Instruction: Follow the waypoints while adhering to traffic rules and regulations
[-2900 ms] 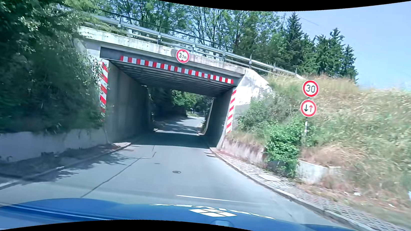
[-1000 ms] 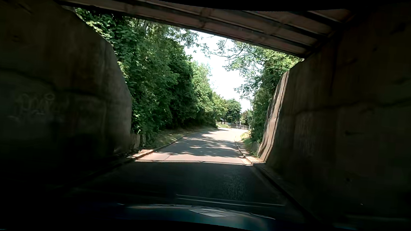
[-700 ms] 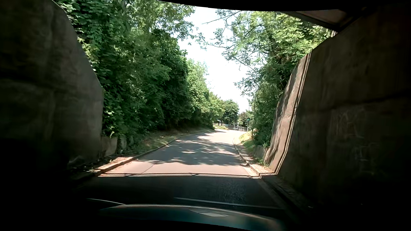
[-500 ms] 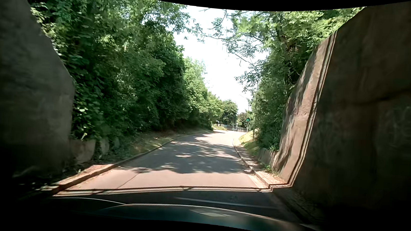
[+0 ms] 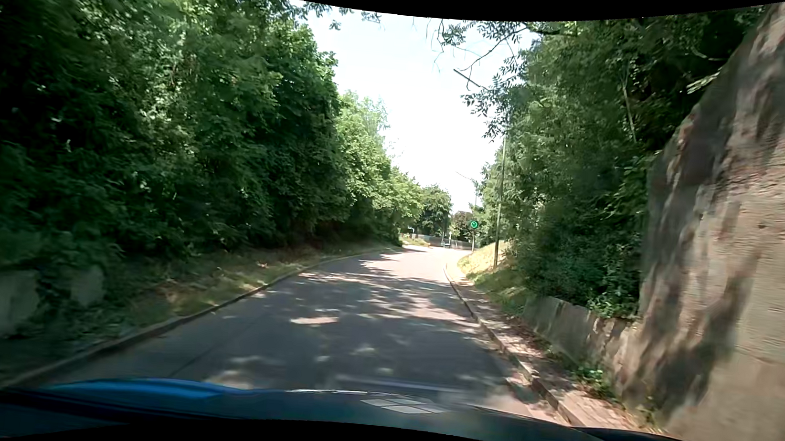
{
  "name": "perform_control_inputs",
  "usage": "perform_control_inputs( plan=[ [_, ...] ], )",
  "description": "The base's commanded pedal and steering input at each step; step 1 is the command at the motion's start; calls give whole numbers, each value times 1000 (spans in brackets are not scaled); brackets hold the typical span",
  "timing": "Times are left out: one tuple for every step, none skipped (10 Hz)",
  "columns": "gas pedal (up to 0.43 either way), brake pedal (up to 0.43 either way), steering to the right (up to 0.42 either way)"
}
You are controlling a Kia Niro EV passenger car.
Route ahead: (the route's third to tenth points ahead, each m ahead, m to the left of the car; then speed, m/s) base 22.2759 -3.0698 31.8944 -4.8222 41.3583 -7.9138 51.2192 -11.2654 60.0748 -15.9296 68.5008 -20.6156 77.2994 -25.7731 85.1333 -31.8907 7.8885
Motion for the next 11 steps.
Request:
perform_control_inputs(
  plan=[
    [79, 0, 8],
    [79, 0, 8],
    [79, 0, 8],
    [79, 0, 8],
    [79, 0, 8],
    [79, 0, 6],
    [79, 0, 5],
    [79, 0, 6],
    [79, 0, 6],
    [79, 0, 6],
    [79, 0, 6]
  ],
)
